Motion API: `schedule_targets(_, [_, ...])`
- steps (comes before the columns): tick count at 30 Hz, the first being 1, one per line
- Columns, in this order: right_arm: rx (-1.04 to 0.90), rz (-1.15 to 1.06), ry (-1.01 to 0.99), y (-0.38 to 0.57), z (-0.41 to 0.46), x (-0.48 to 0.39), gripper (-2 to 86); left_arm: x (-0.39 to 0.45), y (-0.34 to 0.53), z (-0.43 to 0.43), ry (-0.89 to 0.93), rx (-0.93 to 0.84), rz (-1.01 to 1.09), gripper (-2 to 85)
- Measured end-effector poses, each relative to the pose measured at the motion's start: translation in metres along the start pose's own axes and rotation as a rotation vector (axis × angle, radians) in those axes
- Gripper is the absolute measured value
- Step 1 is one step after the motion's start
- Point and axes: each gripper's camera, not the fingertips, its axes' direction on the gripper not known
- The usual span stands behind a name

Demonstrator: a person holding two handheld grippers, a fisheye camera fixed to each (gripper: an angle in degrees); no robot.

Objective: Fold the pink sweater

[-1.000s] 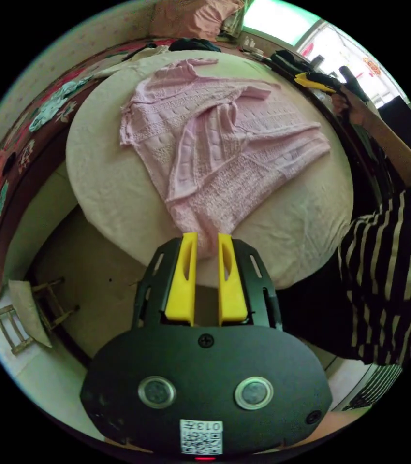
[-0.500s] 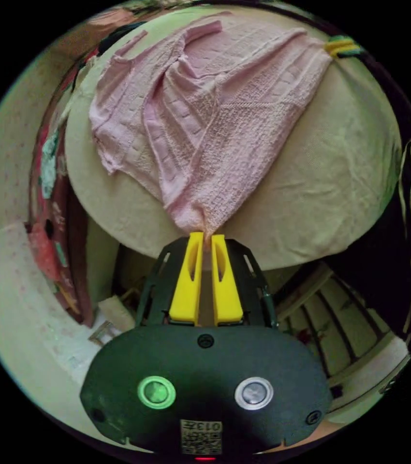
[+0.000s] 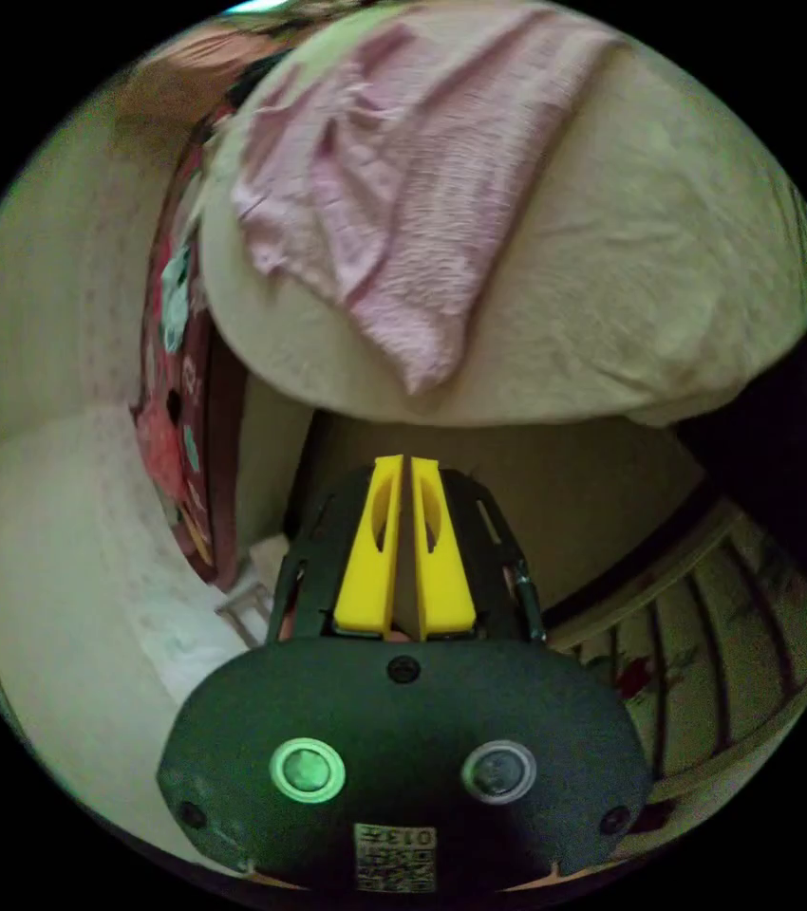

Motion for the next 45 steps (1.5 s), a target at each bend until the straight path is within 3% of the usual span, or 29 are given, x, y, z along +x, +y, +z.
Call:
schedule_targets(5, [0.074,0.124,-0.012,-0.012,-0.008,0.03,7.1,-0.077,0.038,-0.007,0.282,0.188,-0.466,8.4])
schedule_targets(10, [0.047,0.098,0.016,-0.033,0.005,0.035,8.5,-0.099,-0.008,0.019,0.471,0.232,-0.419,11.4])
schedule_targets(14, [0.023,0.137,-0.048,-0.041,0.021,0.048,5.5,-0.103,-0.028,0.05,0.614,0.163,-0.348,3.8])
schedule_targets(25, [-0.12,0.115,-0.029,-0.038,0.003,0.033,2.2,-0.126,0.012,0.064,0.696,0.133,-0.316,0.1])
schedule_targets(31, [-0.007,0.182,0.03,-0.043,0.011,0.037,2.6,-0.14,0.006,0.078,0.628,0.138,-0.341,0.6])
schedule_targets(34, [-0.127,0.157,0.032,-0.046,0.026,0.03,3.0,-0.135,0.002,0.081,0.642,0.088,-0.274,1.1])
schedule_targets(38, [0.031,0.217,0.142,-0.017,-0.014,0.02,3.3,-0.148,0.042,0.068,0.548,0.103,-0.436,2.2])
schedule_targets(41, [0.075,0.11,0.121,-0.002,-0.023,-0.013,2.8,-0.145,0.06,0.043,0.525,0.246,-0.475,2.8])
schedule_targets(45, [-0.009,0.016,0.073,0.003,0.007,-0.051,2.4,-0.107,0.031,0.049,0.554,0.172,-0.336,2.3])
